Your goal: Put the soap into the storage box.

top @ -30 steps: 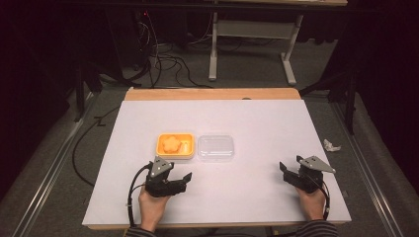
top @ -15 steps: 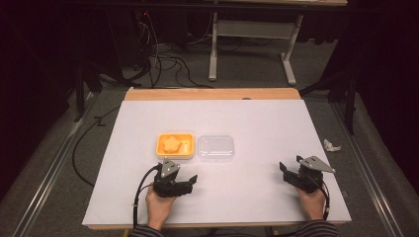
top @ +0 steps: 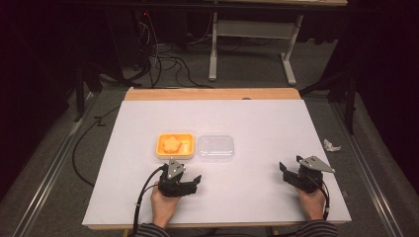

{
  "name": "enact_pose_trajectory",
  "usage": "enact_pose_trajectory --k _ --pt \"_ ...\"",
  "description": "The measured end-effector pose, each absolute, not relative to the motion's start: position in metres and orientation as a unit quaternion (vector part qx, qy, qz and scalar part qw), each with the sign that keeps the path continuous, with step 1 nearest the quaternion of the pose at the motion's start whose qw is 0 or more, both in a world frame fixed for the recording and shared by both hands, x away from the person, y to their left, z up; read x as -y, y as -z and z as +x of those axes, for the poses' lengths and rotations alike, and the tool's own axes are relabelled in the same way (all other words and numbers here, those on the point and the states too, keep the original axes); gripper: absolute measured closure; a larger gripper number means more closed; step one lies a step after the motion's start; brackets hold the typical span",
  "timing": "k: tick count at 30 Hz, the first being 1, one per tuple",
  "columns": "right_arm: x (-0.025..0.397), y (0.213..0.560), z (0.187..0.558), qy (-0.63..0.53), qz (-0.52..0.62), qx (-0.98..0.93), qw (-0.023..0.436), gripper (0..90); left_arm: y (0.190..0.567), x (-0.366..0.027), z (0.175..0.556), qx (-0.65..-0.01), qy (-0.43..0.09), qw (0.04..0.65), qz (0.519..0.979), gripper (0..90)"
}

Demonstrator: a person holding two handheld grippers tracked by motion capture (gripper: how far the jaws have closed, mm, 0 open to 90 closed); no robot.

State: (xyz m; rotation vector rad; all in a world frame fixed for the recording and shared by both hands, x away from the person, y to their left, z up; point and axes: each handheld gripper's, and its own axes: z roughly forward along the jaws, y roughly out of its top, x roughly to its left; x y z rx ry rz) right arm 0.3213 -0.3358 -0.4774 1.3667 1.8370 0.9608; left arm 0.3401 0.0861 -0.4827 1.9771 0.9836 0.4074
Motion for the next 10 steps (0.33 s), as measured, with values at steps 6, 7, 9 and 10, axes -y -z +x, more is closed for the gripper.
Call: enact_pose_trajectory --k 6,7,9,10 --pt "0.3352 0.4775 0.3216 -0.364 0.52 -0.703 0.322 29.6 0.4833 -0.0852 0.3395 -0.392 -0.166 0.432 0.795 23.4" --pt "0.3353 0.4775 0.3217 -0.363 0.519 -0.703 0.323 29.6 0.4834 -0.0848 0.3392 -0.39 -0.167 0.432 0.796 23.4" --pt "0.3356 0.4775 0.3219 -0.363 0.519 -0.703 0.323 29.6 0.4835 -0.0845 0.3385 -0.388 -0.169 0.434 0.795 23.2" --pt "0.3356 0.4775 0.3218 -0.364 0.519 -0.703 0.323 29.7 0.4834 -0.0848 0.3385 -0.387 -0.168 0.433 0.797 23.1"
